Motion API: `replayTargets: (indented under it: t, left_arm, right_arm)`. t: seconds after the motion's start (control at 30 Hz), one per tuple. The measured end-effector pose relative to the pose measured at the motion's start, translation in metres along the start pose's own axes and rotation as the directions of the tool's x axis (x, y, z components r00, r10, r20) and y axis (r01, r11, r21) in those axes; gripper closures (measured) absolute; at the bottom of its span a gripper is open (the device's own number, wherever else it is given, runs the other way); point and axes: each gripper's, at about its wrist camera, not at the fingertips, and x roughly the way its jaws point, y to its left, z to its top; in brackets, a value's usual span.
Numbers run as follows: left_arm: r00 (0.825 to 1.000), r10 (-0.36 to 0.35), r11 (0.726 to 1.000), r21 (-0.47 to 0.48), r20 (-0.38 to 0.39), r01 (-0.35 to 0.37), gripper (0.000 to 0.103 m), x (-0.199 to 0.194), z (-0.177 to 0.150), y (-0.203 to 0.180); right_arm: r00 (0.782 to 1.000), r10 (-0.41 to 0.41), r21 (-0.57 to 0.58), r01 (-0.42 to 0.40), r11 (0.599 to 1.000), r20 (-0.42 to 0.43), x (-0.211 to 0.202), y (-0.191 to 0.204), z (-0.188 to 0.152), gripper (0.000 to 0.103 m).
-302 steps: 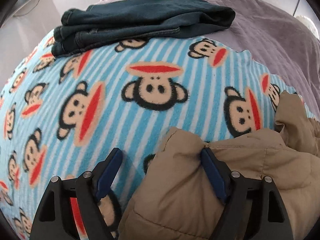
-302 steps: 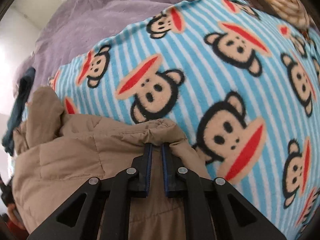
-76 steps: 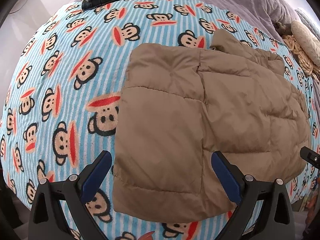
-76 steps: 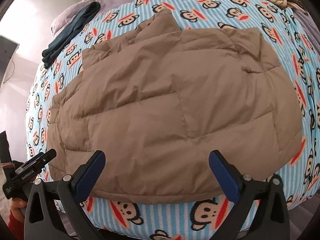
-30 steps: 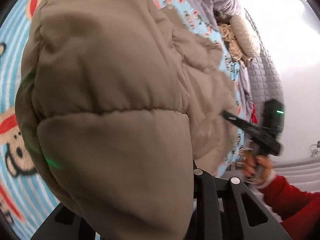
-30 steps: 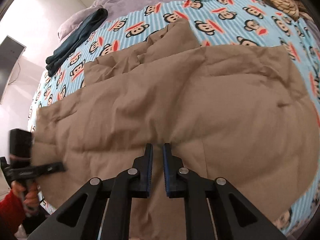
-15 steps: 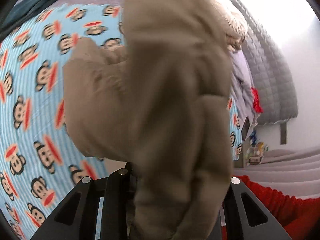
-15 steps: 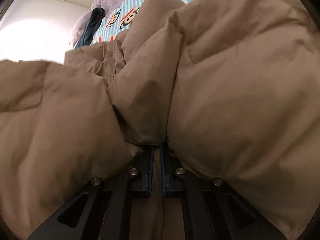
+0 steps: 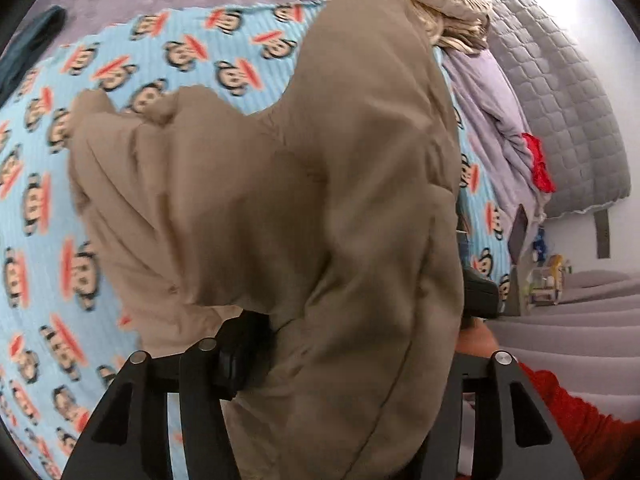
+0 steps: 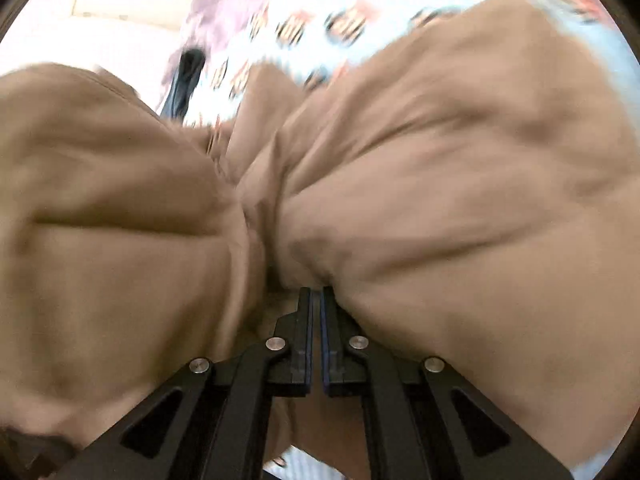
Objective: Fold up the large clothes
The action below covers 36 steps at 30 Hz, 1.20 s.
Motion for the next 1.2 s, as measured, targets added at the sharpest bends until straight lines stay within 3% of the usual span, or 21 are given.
replayTargets:
  t: [0.07,0.1,0.13,0.3,0.33,0.4,0.43,0.47,0.63,0.77,0.87,0.9,0.93,0.97,1.03,1.1,1.17,1.2]
  left_arm:
    - [0.999,-0.044,0.999,0.028,-0.025,0.044,0.047,0.018,0.007,-0.010]
    - [0.998,-0.060,0.997,0.042,-0.036,0.061,0.044,0.025,0.010,-0.014]
    - [0.994,-0.093,0.993,0.069,-0.055,0.097,0.034,0.035,0.014,-0.019]
    - [0.990,-0.124,0.986,0.106,-0.075,0.131,0.032,0.079,0.028,-0.036]
    - [0.987,-0.143,0.985,0.087,-0.077,0.149,0.032,0.088,0.032,-0.035]
    - [0.982,-0.171,0.982,0.066,-0.079,0.176,0.032,0.101,0.044,-0.036]
    - [0.981,-0.177,0.981,0.063,-0.078,0.182,0.024,0.106,0.048,-0.037]
    - [0.981,-0.178,0.982,0.056,-0.078,0.182,0.023,0.111,0.053,-0.039]
    - [0.987,-0.129,0.987,0.082,-0.094,0.137,0.023,0.132,0.069,-0.048]
    - [0.989,-0.098,0.989,0.099,-0.108,0.109,0.023,0.134,0.072,-0.053]
    - [0.995,-0.058,0.989,0.134,-0.082,0.068,0.023,0.116,0.072,-0.061]
    - [0.998,-0.046,0.987,0.155,-0.052,0.054,0.023,0.106,0.071,-0.063]
    - [1.000,-0.019,0.982,0.187,0.012,0.016,0.023,0.089,0.069,-0.064]
    - [0.995,0.025,0.977,0.210,0.096,-0.044,0.023,0.068,0.068,-0.062]
    - [0.975,0.093,0.972,0.191,0.202,-0.133,0.023,0.042,0.069,-0.047]
    - [0.949,0.183,0.968,0.123,0.256,-0.220,0.023,0.029,0.072,-0.020]
    - [0.922,0.293,0.950,0.037,0.252,-0.312,0.023,0.033,0.079,0.017]
    - [0.917,0.314,0.945,0.014,0.247,-0.327,0.023,0.036,0.081,0.027]
  right_arm:
    - [0.998,-0.039,0.030,0.037,0.999,0.048,-0.027,-0.018,-0.004,0.099]
    - [0.995,-0.063,0.053,0.059,0.997,0.072,-0.041,-0.029,-0.007,0.099]
    - [0.993,-0.077,0.079,0.070,0.994,0.088,-0.052,-0.041,-0.011,0.099]
    - [0.985,-0.118,0.173,0.096,0.980,0.123,-0.085,-0.078,-0.037,0.098]
    - [0.984,-0.126,0.184,0.102,0.978,0.128,-0.091,-0.081,-0.042,0.093]
    - [0.981,-0.140,0.196,0.111,0.974,0.137,-0.099,-0.085,-0.050,0.067]
    - [0.978,-0.148,0.202,0.116,0.972,0.147,-0.105,-0.086,-0.056,0.043]
    - [0.976,-0.151,0.205,0.117,0.972,0.158,-0.110,-0.086,-0.061,0.035]
    - [0.974,0.000,0.116,-0.027,0.993,0.228,-0.144,-0.068,-0.086,0.035]
    - [0.979,0.099,-0.014,-0.098,0.995,0.178,-0.140,-0.034,-0.093,0.035]
    - [0.980,0.117,-0.012,-0.116,0.993,0.161,-0.122,-0.023,-0.095,0.035]
    - [0.981,0.093,0.001,-0.094,0.996,0.170,-0.116,-0.021,-0.091,0.040]
    - [0.981,0.056,0.016,-0.060,0.998,0.185,-0.110,-0.020,-0.088,0.064]
    - [0.979,0.038,0.031,-0.045,0.998,0.202,-0.105,-0.019,-0.086,0.083]
    - [0.973,-0.029,0.079,0.011,0.997,0.227,-0.105,-0.027,-0.083,0.087]
    - [0.971,-0.077,0.132,0.047,0.990,0.228,-0.104,-0.042,-0.084,0.087]
    - [0.976,-0.088,0.192,0.049,0.980,0.201,-0.099,-0.062,-0.090,0.087]
    - [0.979,-0.087,0.217,0.045,0.975,0.187,-0.096,-0.072,-0.092,0.087]
